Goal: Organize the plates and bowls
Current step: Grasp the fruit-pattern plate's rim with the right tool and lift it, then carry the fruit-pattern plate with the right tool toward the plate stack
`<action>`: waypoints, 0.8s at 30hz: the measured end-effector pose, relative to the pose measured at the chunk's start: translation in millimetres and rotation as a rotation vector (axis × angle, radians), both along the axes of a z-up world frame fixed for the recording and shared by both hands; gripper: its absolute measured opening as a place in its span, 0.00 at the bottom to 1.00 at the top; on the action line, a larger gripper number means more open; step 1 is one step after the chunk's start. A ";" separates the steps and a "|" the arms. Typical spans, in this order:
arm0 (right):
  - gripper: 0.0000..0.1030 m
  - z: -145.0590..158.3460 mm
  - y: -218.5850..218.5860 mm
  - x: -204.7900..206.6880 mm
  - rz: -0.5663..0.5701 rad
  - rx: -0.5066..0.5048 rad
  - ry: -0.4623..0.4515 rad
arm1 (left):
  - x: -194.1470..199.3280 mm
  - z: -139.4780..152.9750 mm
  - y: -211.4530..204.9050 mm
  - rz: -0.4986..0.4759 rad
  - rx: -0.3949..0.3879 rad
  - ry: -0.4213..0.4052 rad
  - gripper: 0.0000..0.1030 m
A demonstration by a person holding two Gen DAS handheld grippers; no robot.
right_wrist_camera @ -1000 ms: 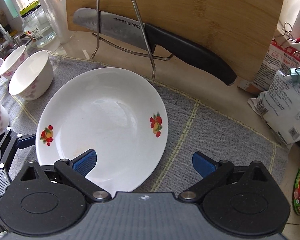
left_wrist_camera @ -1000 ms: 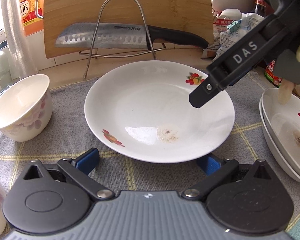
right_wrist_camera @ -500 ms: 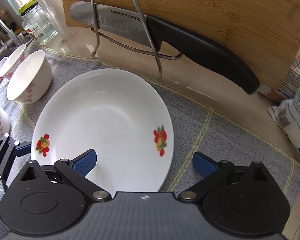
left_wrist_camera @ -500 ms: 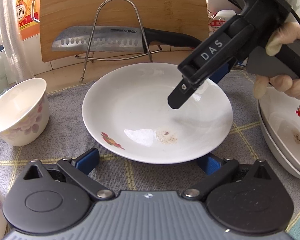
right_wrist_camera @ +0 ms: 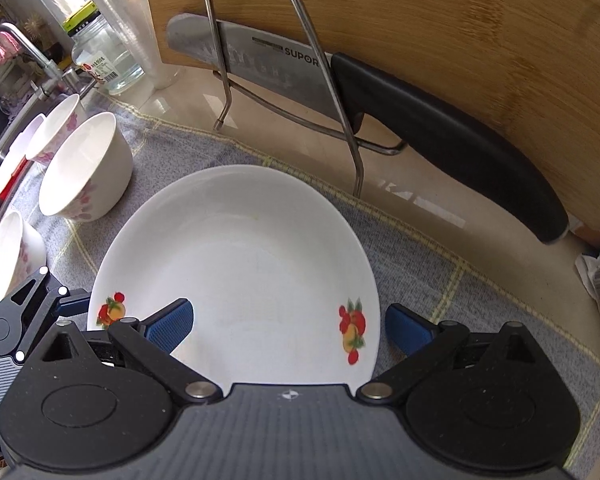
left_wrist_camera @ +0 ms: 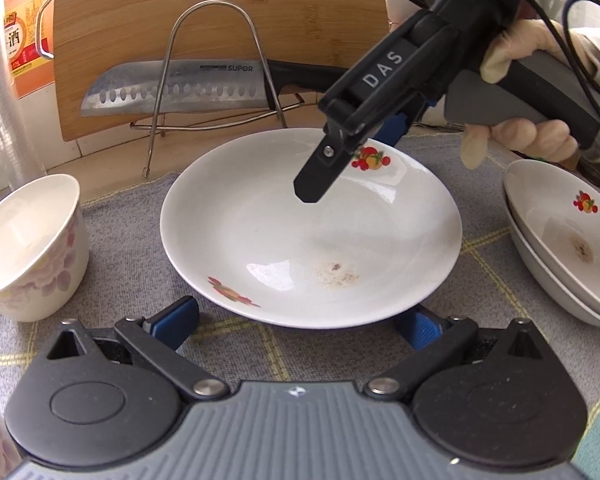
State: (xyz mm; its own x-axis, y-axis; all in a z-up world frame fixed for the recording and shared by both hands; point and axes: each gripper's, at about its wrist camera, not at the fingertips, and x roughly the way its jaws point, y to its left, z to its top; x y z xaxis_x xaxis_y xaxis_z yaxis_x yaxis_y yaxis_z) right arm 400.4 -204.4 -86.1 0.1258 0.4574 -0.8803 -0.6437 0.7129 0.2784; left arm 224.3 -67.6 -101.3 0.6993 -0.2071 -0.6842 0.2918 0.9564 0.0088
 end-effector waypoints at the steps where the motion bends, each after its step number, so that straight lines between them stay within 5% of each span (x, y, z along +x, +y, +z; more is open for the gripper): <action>1: 1.00 0.1 1.5 1.1 0.007 0.002 -0.001 | -0.1 -0.3 0.7 -0.009 0.000 -0.003 1.00; 24: 1.00 2.2 13.2 11.7 0.140 0.054 0.049 | -6.9 -0.6 10.1 -0.135 -0.005 -0.033 1.00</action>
State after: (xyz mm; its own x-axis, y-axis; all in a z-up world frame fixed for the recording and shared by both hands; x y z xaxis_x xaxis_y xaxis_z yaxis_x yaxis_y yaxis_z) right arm 412.1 -191.2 -83.9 0.0146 0.5140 -0.8576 -0.7206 0.6000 0.3474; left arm 217.4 -57.5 -101.9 0.6870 -0.3045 -0.6597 0.4176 0.9085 0.0155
